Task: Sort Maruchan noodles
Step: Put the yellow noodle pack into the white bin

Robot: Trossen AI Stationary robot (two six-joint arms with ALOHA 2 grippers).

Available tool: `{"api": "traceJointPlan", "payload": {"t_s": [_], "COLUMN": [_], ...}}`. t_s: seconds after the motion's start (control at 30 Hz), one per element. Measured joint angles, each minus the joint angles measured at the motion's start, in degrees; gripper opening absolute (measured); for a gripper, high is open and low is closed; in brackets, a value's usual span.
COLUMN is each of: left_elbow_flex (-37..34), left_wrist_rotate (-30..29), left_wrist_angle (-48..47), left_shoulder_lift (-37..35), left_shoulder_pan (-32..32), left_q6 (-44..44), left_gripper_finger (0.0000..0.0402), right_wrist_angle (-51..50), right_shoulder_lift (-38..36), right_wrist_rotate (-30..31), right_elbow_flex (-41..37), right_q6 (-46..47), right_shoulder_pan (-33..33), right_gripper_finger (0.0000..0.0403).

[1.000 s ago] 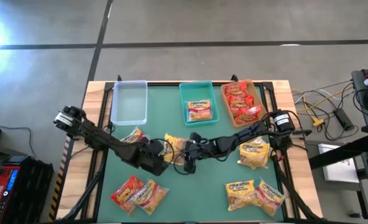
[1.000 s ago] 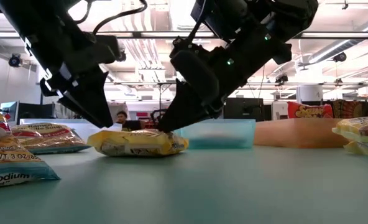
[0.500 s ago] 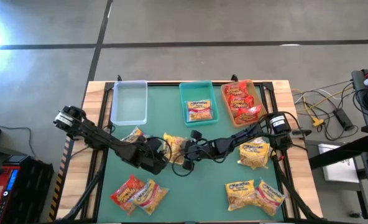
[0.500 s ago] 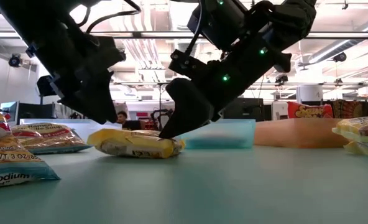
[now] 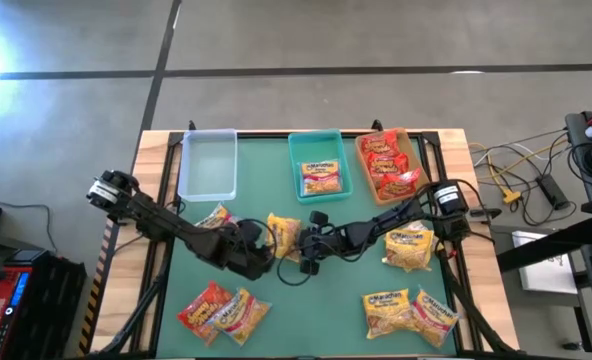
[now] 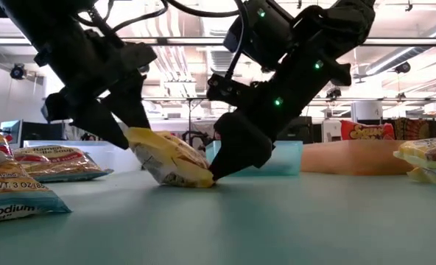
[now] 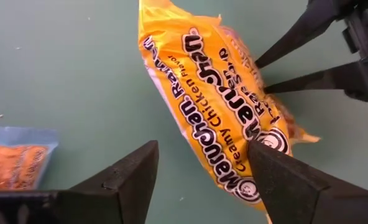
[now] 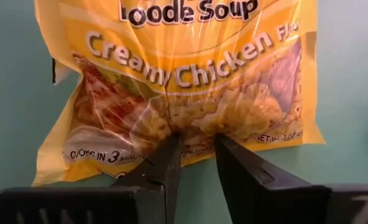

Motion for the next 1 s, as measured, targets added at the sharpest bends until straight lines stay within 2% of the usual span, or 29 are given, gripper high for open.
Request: {"api": "traceJointPlan", "payload": {"t_s": [0.23, 0.5, 0.73, 1.0], "left_elbow_flex": [0.0, 0.0, 0.0, -0.1], "left_wrist_rotate": [-0.3, -6.4, -6.6, -5.5], "left_wrist_angle": [1.8, 1.8, 1.9, 2.8], "left_shoulder_lift": [0.0, 0.0, 0.5, 2.0], "left_shoulder_pan": [1.4, 3.5, 4.3, 4.9], "left_q6": [-0.1, -5.4, -10.1, -10.6], "left_gripper_finger": [0.0239, 0.0239, 0.0239, 0.0239], "right_wrist_angle": [0.1, 0.3, 0.3, 0.4], "right_shoulder_lift": [0.1, 0.1, 0.1, 0.1], "right_wrist_rotate": [0.1, 0.1, 0.1, 0.1], "right_elbow_flex": [-0.1, -0.2, -0.3, -0.3], "right_q6": [-1.4, -2.5, -3.8, -4.1], "right_shoulder_pan": [0.0, -0.1, -0.1, -0.1], "right_gripper_finger": [0.0093, 0.0093, 0.0093, 0.0093]}}
